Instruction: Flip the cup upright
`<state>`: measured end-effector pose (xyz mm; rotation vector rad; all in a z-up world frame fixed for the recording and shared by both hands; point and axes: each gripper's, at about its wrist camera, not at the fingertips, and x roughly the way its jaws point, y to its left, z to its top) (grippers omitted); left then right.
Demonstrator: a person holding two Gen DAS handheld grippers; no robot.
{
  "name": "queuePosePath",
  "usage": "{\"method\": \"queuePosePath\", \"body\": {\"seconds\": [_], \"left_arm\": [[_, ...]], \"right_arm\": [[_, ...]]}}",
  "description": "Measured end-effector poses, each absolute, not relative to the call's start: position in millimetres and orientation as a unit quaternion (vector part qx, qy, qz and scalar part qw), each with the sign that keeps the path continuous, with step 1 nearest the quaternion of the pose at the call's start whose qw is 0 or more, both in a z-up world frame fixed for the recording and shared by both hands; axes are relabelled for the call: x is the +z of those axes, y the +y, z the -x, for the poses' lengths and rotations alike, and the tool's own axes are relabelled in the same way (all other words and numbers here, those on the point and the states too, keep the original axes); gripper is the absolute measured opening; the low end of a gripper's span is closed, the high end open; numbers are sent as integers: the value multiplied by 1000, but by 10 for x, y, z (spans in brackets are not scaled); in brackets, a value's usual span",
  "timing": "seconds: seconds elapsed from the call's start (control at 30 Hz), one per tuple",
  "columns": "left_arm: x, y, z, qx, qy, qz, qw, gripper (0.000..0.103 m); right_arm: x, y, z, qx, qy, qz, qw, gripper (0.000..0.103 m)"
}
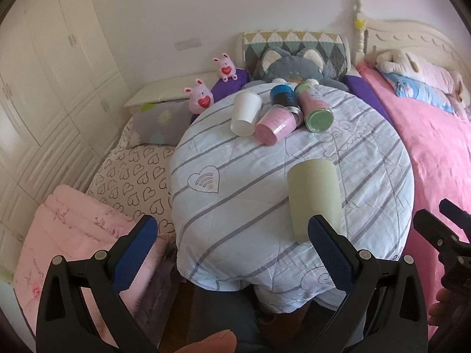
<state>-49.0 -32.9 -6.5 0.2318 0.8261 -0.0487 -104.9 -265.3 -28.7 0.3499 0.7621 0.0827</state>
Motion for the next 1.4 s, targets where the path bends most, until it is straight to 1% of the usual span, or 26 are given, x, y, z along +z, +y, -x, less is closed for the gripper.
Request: {"method": "queuePosePath", "body": {"seconds": [0.93, 1.2, 1.4], "left_arm": [[49, -354, 603, -26, 395, -109, 912, 103], [23, -488, 679, -29, 399, -111, 910, 103], [-125, -742, 528, -51, 428, -113, 895, 103]], "right_arm": [[-145, -2605, 1155, 57, 355, -149, 921, 103], [-155, -2700, 1192, 60, 352, -153, 921, 103], [-233, -2894, 1187, 52, 352, -168, 919, 103]]}}
